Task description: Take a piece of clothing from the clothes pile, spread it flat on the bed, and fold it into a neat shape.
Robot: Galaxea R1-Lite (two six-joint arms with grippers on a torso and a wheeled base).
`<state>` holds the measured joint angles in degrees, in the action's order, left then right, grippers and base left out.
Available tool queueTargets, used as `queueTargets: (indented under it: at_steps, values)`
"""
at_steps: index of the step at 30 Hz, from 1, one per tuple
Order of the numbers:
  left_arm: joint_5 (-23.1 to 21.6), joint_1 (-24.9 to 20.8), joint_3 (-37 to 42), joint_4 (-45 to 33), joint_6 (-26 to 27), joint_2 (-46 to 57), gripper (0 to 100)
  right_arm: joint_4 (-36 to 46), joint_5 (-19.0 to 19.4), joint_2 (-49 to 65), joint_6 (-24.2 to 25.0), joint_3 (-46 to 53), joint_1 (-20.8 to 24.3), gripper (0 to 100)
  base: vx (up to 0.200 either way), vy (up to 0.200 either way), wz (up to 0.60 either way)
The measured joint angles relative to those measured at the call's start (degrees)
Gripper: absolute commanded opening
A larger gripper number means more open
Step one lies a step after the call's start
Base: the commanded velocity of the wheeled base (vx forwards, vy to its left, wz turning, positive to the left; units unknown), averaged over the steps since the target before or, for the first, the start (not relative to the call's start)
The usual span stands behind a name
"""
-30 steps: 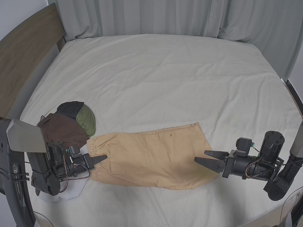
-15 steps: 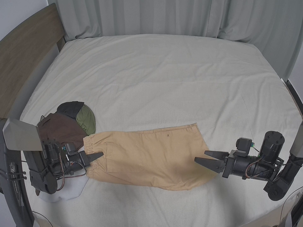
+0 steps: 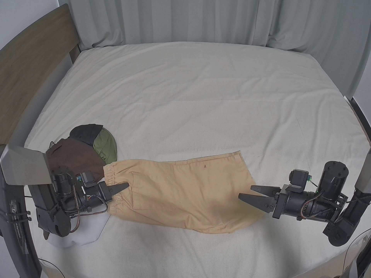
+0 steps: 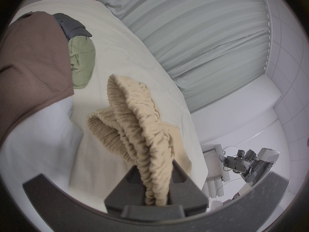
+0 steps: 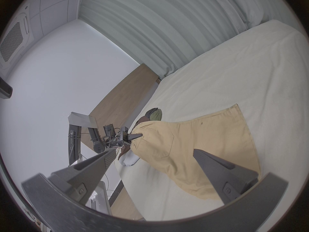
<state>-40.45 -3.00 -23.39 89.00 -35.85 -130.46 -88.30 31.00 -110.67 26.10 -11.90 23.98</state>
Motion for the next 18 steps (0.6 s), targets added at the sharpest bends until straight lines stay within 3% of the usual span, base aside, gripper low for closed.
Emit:
queueTargets:
  at_steps: [6, 13, 18]
  values:
    - [0.41, -2.38, 0.16, -0.02, -0.02, 1.13, 0, 0.0, 0.01, 0.0, 0.01, 0.13, 0.05, 100, 0.0, 0.0, 0.0]
    - [4.82, -5.49, 0.02, -0.02, -0.38, 2.1, 0, -0.02, 0.0, 0.0, 0.01, 0.38, 0.22, 100, 0.0, 0.0, 0.0]
    - [5.42, -7.22, -0.22, 0.0, -1.85, 2.54, 0, 0.0, 0.0, 0.0, 0.0, 0.49, 0.38, 100, 0.0, 0.0, 0.0]
